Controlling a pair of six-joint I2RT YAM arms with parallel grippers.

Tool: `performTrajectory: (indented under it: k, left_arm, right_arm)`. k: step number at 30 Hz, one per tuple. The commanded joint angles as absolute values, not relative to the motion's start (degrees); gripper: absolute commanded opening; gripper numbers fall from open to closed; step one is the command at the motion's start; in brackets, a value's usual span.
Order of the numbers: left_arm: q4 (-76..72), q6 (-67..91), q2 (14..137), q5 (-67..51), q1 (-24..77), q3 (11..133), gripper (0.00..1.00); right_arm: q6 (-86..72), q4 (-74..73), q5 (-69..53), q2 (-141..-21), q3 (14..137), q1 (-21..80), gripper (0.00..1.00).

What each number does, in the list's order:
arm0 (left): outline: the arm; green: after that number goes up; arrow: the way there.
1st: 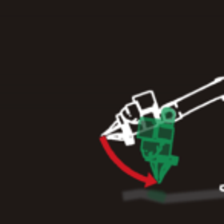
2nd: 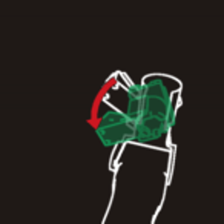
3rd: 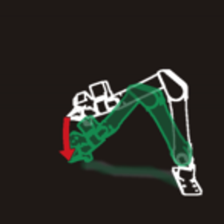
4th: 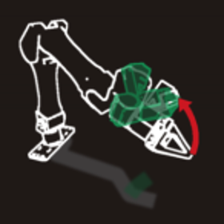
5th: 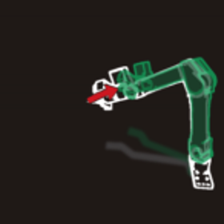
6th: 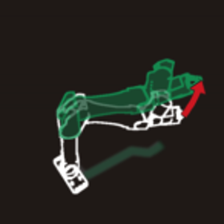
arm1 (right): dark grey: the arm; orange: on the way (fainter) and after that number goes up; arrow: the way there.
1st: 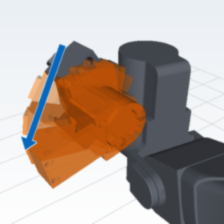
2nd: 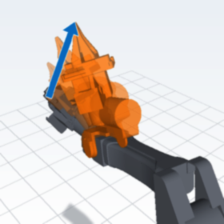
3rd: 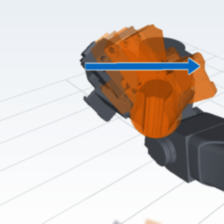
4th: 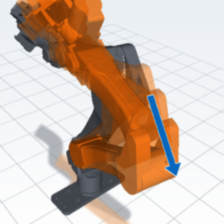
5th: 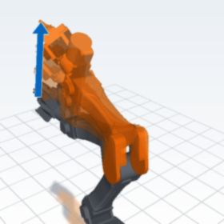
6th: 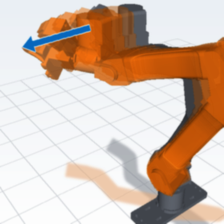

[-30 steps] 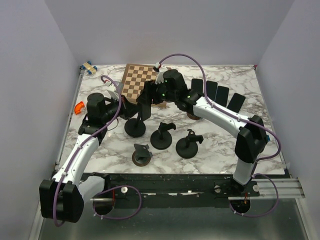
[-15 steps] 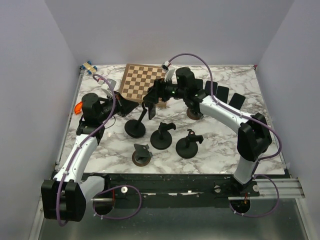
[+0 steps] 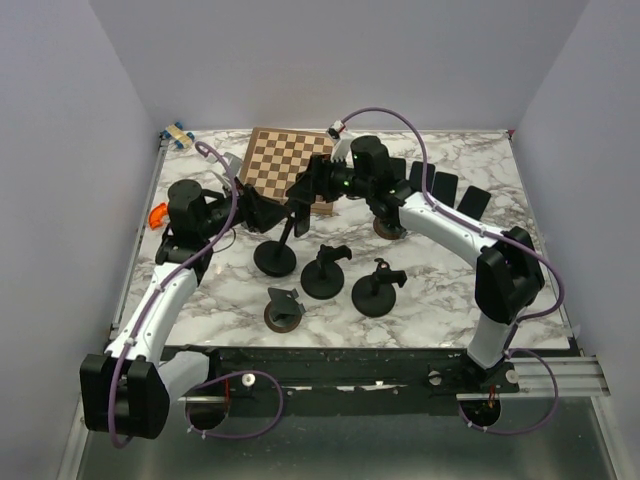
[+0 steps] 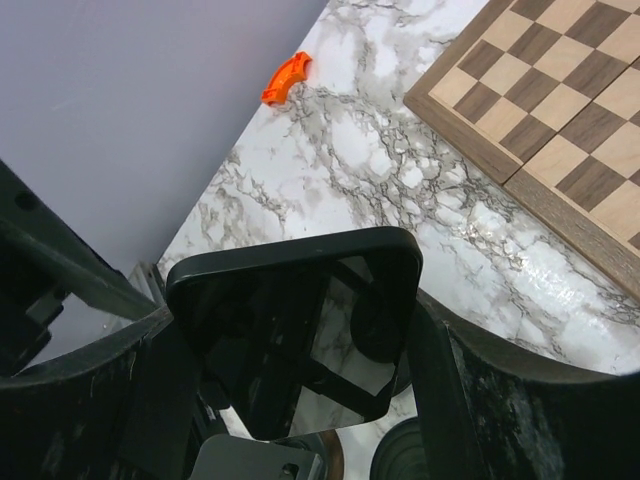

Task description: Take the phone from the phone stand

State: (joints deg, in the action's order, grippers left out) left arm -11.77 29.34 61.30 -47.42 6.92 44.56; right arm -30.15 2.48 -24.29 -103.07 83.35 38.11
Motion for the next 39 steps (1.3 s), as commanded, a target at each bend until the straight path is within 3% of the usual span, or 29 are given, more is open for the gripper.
performTrajectory:
  k: [1, 4, 9, 13, 19, 23, 28, 39]
  left_arm:
    - [-3.69, 22.24, 60.63, -43.81, 11.18, 48.18, 0.66]
    - [-0.59, 20.7, 60.19, -38.5, 13.22, 48.43, 0.67]
    - [3.56, 19.18, 60.94, -33.07, 13.45, 49.92, 0.5]
    - [5.18, 19.12, 61.11, -30.87, 13.44, 50.36, 0.47]
    - [4.75, 18.98, 57.72, -26.29, 13.54, 48.67, 0.64]
    - [4.1, 19.23, 59.14, -27.82, 13.54, 49.08, 0.67]
    - [4.56, 19.52, 61.15, -29.46, 13.54, 50.09, 0.53]
    - [4.47, 19.43, 62.39, -32.78, 14.04, 50.61, 0.41]
  right_arm:
    - [-34.36, 3.27, -19.95, -100.21, 85.16, 40.06, 0.01]
    - [-34.85, 2.72, -19.24, -100.7, 85.69, 40.83, 0.01]
    - [-34.17, 1.85, -17.36, -100.72, 86.38, 42.65, 0.01]
    - [-34.17, 1.76, -16.86, -100.56, 86.46, 43.04, 0.01]
    - [-33.66, 0.97, -16.26, -100.9, 87.0, 43.63, 0.01]
    - [-33.27, 0.75, -15.89, -101.14, 87.38, 44.18, 0.01]
    - [-33.31, 0.94, -14.82, -101.21, 87.43, 44.99, 0.01]
    - [-33.13, 0.8, -12.29, -102.19, 87.98, 45.79, 0.01]
